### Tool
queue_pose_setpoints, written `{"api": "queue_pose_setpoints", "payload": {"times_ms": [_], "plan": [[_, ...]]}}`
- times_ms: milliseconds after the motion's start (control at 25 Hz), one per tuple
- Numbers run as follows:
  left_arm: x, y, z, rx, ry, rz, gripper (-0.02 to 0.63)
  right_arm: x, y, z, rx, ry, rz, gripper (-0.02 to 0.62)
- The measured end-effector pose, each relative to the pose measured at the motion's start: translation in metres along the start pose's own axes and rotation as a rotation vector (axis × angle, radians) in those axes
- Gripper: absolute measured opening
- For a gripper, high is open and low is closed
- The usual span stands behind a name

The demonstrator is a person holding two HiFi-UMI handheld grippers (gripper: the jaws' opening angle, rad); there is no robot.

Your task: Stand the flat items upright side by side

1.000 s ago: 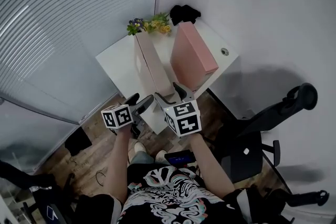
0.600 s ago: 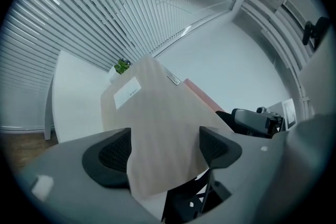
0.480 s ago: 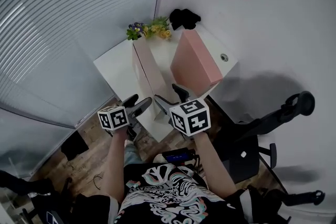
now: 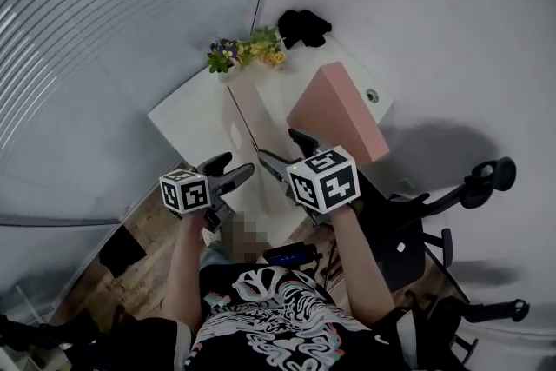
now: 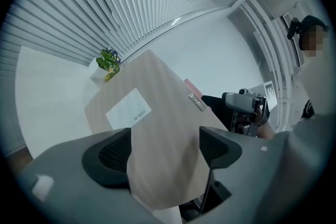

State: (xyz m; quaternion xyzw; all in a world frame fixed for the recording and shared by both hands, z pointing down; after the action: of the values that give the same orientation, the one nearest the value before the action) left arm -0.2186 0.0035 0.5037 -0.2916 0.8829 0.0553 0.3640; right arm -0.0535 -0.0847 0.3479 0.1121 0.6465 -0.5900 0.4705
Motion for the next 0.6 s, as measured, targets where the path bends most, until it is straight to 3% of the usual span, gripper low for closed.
{"api": "queue_pose_setpoints", "payload": {"times_ms": [240,440,600], "plan": [[0.015,-0.007,-0.020,-0.066,-0.009,-0.056,0.393,0.027,-0.037,0.009,-0.009,-0.035,-0.077,0.340],[0.013,-0.008,-0.037,-0.114,0.010,-0.084,0.393,0.033,-0.071,0.012,0.015,-0.109,-0.134,0.393],[0.015,-0.012,-0.042,-0.143,0.005,-0.122,0.391,0.037,-0.087,0.010,-0.014,-0.098,-0.200,0.393]]}}
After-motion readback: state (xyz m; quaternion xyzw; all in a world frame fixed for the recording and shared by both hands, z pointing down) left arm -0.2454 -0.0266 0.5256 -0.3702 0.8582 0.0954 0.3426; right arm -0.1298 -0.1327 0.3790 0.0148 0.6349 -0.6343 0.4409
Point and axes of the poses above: the fingertips, and each gripper's own axes: y backward along the fingers, z to its right, x out of its top, the point moved 10 cm from there along y, backward along the fingers, and after that the axes turned 4 degrees about -y, right-handed, at the moved point
